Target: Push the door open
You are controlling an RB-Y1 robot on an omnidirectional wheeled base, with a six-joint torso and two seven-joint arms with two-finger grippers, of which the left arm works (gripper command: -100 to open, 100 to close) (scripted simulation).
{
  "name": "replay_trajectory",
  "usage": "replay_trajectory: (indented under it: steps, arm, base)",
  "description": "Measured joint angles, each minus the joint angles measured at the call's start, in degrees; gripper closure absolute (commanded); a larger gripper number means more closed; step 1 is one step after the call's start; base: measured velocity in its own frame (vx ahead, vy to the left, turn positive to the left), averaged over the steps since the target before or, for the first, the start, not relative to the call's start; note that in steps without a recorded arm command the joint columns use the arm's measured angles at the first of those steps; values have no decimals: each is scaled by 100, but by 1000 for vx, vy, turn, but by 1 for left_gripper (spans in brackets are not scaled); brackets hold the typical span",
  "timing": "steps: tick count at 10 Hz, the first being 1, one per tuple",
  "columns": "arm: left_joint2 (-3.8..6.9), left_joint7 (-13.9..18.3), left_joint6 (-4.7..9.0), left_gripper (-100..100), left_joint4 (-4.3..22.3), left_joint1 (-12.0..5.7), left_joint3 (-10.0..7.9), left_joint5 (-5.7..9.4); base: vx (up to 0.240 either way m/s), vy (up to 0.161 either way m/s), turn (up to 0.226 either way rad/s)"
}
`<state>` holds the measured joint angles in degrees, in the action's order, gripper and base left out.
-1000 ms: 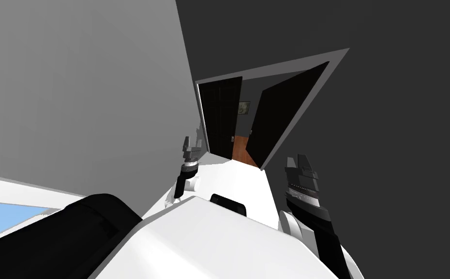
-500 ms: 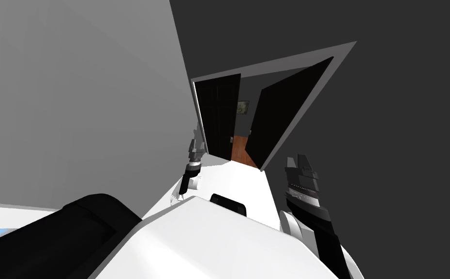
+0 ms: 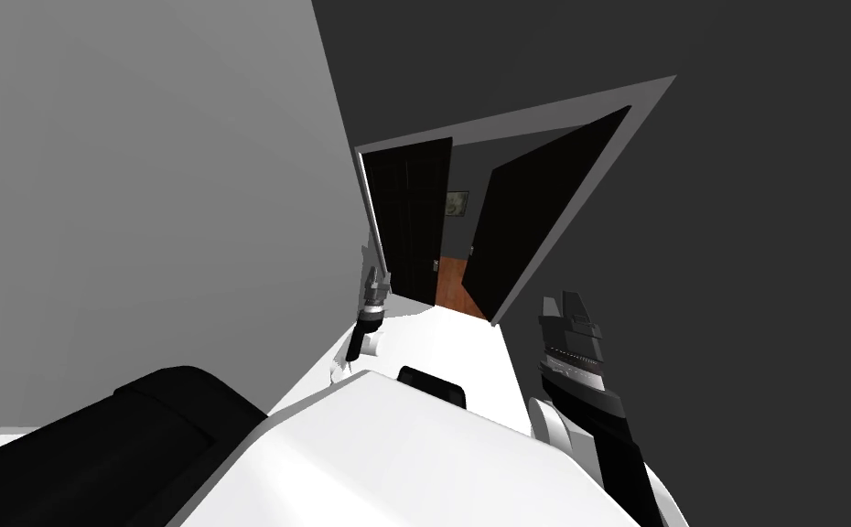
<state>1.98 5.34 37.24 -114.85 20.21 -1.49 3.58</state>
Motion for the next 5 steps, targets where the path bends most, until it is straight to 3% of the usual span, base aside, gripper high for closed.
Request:
replay_trajectory:
  steps: [1,5]
  arm:
    - [-16,-50,25,-100,150,-47,49,-6]
    - [94,-111,83,-100,768,-319,22,91]
  base:
    - [100,14,-41]
    - [77,1,-32]
